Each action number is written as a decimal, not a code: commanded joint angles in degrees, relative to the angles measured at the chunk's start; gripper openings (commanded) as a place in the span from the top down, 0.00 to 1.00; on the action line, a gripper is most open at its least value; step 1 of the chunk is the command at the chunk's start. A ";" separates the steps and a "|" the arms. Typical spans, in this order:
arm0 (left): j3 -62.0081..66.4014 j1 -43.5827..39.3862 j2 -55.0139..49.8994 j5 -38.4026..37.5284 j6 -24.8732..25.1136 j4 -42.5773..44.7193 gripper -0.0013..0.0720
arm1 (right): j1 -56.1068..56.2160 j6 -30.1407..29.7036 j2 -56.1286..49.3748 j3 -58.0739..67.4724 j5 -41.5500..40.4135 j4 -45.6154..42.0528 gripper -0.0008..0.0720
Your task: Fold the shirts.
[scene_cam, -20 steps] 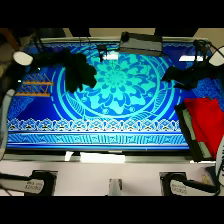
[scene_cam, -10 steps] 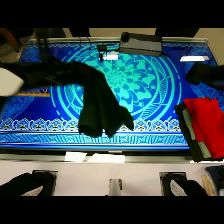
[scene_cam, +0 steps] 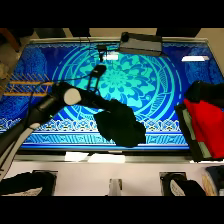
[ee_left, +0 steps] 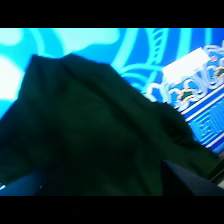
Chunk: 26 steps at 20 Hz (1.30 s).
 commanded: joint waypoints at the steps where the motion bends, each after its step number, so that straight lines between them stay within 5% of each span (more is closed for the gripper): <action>1: 1.14 11.32 0.20 -21.42 -0.20 6.91 0.00 | 0.07 -0.07 0.20 -10.19 0.83 5.44 0.09; 4: -7.80 16.92 1.40 -22.23 1.49 -1.77 0.00 | 0.07 -0.70 0.20 -21.92 -4.15 8.04 0.09; 10: -27.19 13.81 0.37 0.09 1.49 -22.38 0.00 | 0.07 -1.73 0.20 -35.80 -8.35 11.91 0.09; 17: -28.74 11.58 -2.03 4.55 3.43 -23.80 0.01 | 0.07 -1.73 0.20 -38.14 -12.02 13.42 0.09; 19: -28.74 10.73 -3.43 5.64 3.43 -23.80 0.18 | 0.07 -1.73 0.20 -38.14 -12.72 14.40 0.09; 24: -28.74 7.45 -7.91 9.18 0.68 -23.80 0.31 | 0.07 -2.08 0.20 -38.16 -13.62 14.51 0.08; 26: -28.74 7.15 -8.85 10.93 -1.60 -23.80 0.53 | 0.11 -2.19 0.04 -38.16 -13.66 14.49 0.08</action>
